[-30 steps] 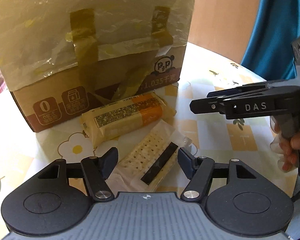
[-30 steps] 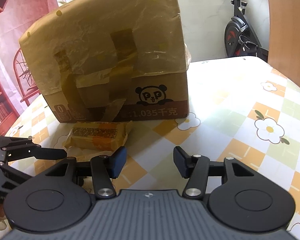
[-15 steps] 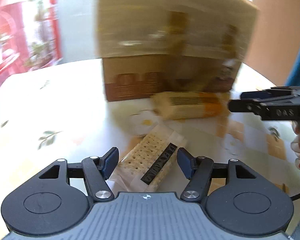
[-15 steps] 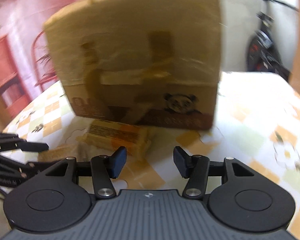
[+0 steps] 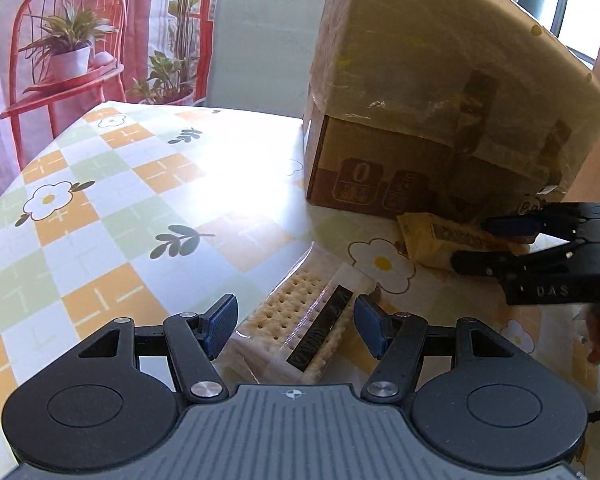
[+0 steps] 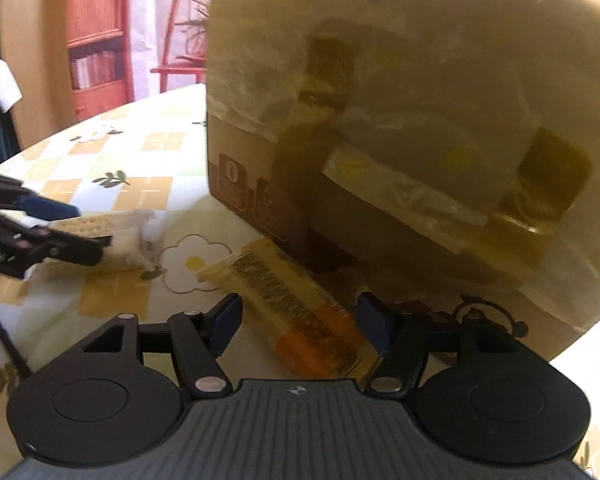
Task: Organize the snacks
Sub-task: 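Grasp the cracker packet with the left tool while the right tool grasps the bread bar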
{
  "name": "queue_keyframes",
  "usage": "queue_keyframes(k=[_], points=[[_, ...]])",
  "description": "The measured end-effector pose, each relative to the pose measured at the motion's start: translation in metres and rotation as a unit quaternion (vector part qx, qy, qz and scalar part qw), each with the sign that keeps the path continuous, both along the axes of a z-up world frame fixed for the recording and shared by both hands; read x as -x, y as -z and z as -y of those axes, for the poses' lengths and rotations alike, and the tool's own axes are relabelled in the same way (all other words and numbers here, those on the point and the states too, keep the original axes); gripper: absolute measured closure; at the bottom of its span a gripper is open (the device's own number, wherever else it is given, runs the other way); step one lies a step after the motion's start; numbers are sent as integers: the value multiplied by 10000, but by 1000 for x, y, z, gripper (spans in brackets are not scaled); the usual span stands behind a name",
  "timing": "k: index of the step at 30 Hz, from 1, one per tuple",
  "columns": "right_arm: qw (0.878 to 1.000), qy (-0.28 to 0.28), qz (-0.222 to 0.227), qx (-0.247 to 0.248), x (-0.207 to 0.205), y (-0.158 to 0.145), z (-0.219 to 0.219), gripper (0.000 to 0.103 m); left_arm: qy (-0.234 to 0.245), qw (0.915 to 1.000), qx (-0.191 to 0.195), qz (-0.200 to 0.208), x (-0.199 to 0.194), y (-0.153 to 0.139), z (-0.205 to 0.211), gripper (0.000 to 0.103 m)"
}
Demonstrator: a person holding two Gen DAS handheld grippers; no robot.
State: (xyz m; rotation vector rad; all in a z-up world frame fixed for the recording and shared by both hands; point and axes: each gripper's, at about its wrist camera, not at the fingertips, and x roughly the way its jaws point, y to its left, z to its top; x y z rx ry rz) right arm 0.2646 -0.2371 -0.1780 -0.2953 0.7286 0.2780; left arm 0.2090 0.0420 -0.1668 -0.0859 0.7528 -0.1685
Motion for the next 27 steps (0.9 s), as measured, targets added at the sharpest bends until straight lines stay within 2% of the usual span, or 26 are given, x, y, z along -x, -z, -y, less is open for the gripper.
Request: queue_keyframes(k=[4, 8, 11, 12, 14, 19, 23, 27], points=[[9991, 256, -98, -318, 0, 1, 7, 34, 106, 9999, 61, -18, 5, 0, -3, 36], [9976, 585, -324, -202, 10, -2, 5, 35, 224, 9997, 22, -5, 13, 4, 3, 36], [9943, 841, -552, -357, 21, -5, 5, 35, 365, 9993, -62, -16, 17, 8, 11, 38], [9931, 877, -620, -480, 23, -7, 5, 35, 379, 9992, -124, 3, 19, 9, 14, 40], [9912, 878, -719, -681, 26, -10, 5, 35, 358, 9989, -306, 68, 20, 11, 19, 52], [9929, 809, -746, -460, 21, -5, -1, 47, 319, 9993, -176, 112, 25, 11, 18, 52], [9901, 947, -721, -746, 15, 2, 9, 53, 224, 9995, -59, 227, 28, 7, 13, 53], [9906, 904, -555, -863, 27, 0, 11, 60, 114, 9992, 54, 389, 30, -5, 7, 53]])
